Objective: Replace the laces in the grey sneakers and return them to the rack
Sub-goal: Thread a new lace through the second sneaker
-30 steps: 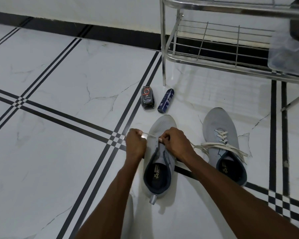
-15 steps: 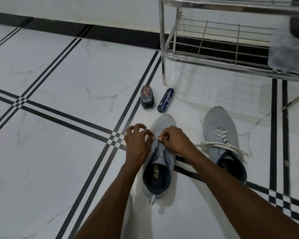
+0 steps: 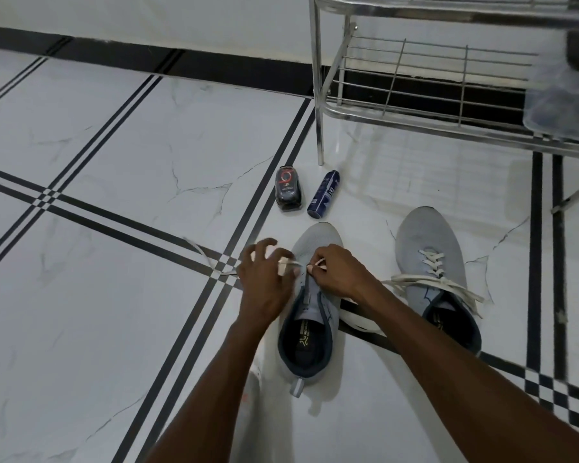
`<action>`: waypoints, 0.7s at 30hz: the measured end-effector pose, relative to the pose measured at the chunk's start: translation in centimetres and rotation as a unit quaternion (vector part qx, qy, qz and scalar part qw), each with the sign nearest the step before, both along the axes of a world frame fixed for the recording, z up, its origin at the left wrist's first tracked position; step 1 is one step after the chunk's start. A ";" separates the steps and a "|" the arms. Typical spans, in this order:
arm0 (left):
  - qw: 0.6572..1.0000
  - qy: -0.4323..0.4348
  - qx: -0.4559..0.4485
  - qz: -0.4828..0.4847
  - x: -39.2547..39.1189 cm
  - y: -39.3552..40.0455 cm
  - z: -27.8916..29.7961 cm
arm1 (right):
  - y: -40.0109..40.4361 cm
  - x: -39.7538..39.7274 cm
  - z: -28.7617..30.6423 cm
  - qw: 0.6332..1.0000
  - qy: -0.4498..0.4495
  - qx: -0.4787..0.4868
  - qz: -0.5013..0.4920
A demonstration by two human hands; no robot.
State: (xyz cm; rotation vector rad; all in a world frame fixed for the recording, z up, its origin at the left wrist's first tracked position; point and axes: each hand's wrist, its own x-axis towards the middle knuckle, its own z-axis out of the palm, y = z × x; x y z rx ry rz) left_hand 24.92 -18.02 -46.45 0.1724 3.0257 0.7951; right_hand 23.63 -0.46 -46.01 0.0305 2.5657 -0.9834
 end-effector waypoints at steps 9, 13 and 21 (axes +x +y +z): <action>0.966 0.008 0.148 0.210 -1.6 -1.9 0.7 | 1.2 0.3 0.5 0.999 -0.024 -0.043 0.019; 0.945 0.080 0.101 0.300 -2.1 -4.7 0.9 | 1.5 0.3 0.4 0.999 -0.022 -0.044 0.015; 0.994 -0.023 0.071 -0.080 -1.6 0.9 -0.9 | 0.6 0.6 0.3 0.998 -0.015 -0.059 -0.009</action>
